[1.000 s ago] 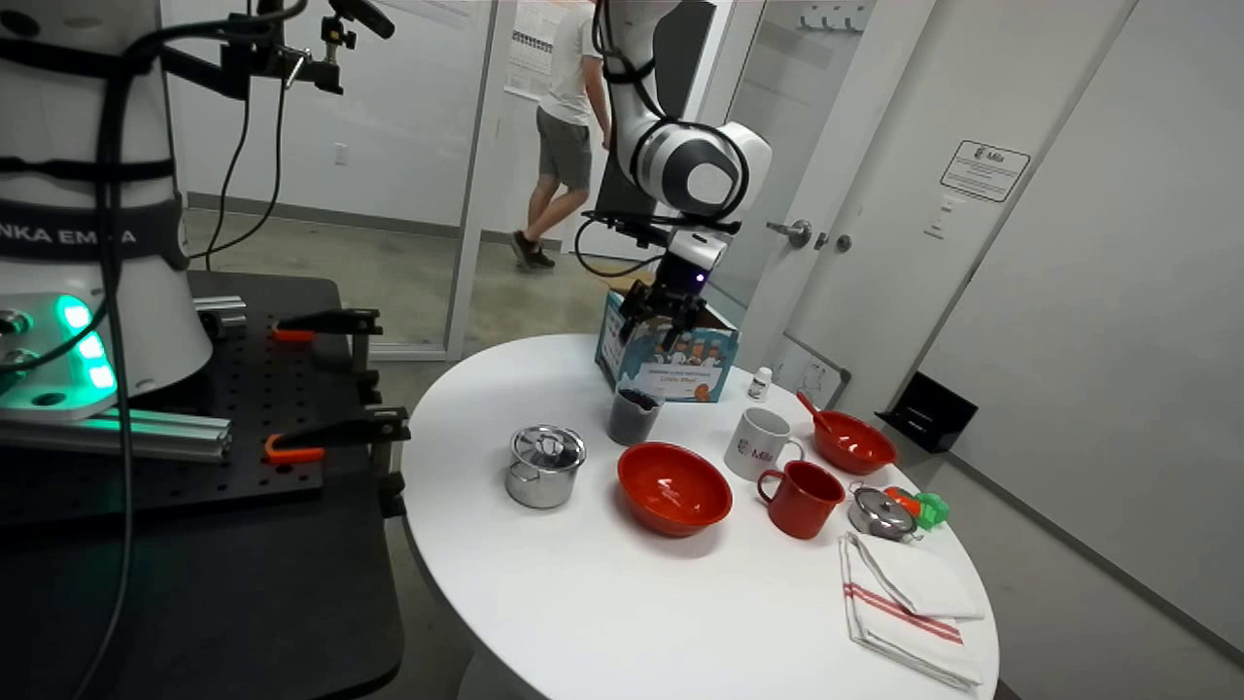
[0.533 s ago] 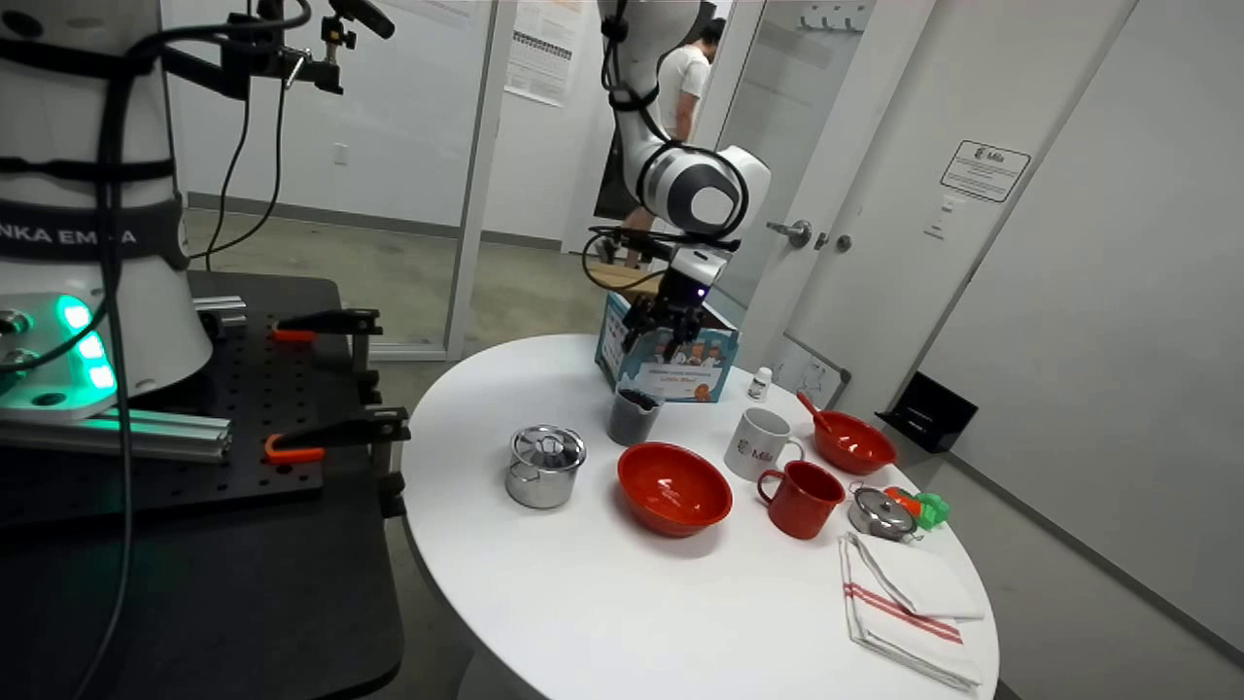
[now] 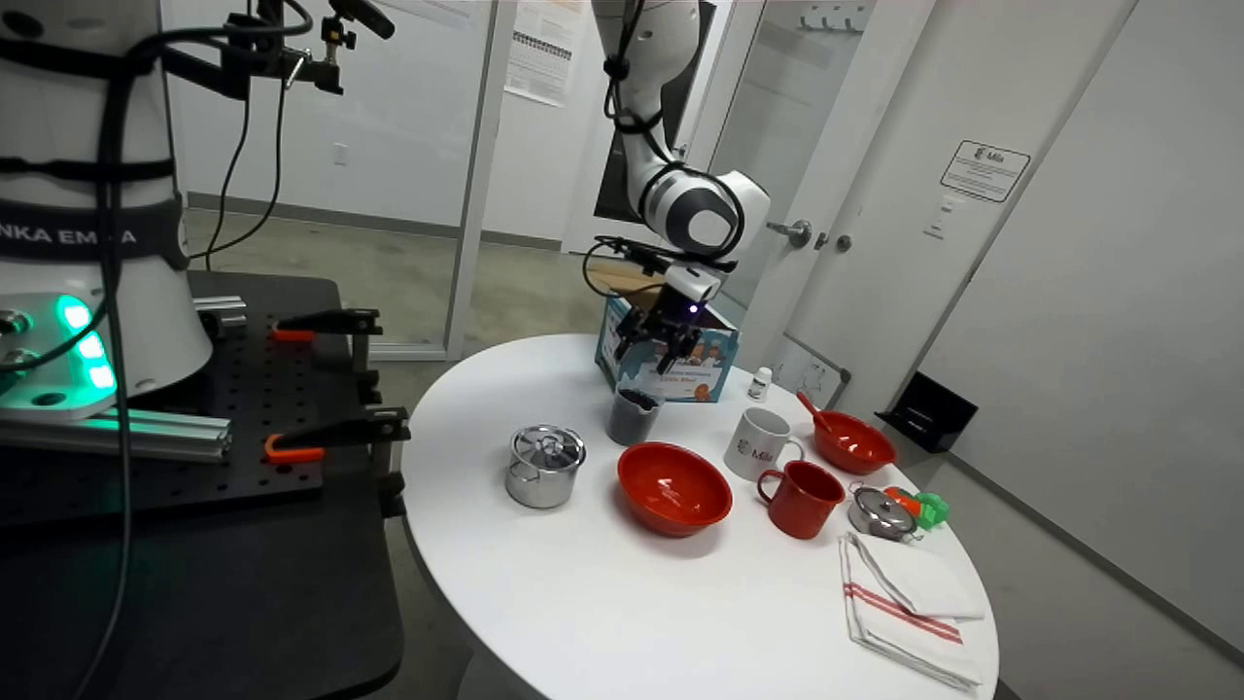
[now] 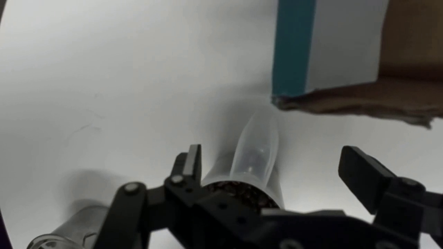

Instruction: Pour some contents of the jug into the bowl

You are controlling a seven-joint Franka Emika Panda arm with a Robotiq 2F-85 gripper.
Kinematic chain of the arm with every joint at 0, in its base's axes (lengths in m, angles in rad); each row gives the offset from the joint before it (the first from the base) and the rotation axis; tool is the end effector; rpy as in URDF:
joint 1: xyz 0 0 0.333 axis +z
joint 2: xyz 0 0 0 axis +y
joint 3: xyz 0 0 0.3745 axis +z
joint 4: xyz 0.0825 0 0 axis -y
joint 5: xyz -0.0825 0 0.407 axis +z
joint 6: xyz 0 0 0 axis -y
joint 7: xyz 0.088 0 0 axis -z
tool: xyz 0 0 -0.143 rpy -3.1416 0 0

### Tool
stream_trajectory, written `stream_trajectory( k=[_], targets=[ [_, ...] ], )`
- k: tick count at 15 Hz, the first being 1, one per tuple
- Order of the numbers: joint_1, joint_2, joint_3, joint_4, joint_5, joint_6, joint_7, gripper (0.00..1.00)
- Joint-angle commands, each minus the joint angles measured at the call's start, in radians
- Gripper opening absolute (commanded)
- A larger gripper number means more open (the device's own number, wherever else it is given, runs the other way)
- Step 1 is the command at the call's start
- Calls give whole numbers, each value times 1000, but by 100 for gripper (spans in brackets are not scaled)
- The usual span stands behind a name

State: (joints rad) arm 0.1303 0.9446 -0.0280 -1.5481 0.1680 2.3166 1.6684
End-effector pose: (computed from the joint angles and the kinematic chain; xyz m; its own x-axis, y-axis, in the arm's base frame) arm 0.7208 0.0837 0.0554 -0.1159 -0.9914 -0.0609 -0.9773 0.1028 0.1850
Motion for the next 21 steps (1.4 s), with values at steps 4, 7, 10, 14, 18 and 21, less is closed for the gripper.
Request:
stream_trajectory(
  k=[4,7,10,14,18,21],
  targets=[
    [-3,69,9,76,55,-37,36,100],
    [-9,81,7,72,63,-31,41,100],
    [-15,86,4,68,65,-28,45,74],
    [-17,86,-3,67,59,-28,52,44],
    [-15,83,-5,70,55,-33,55,14],
    [-12,79,-7,72,51,-33,56,0]
  ],
)
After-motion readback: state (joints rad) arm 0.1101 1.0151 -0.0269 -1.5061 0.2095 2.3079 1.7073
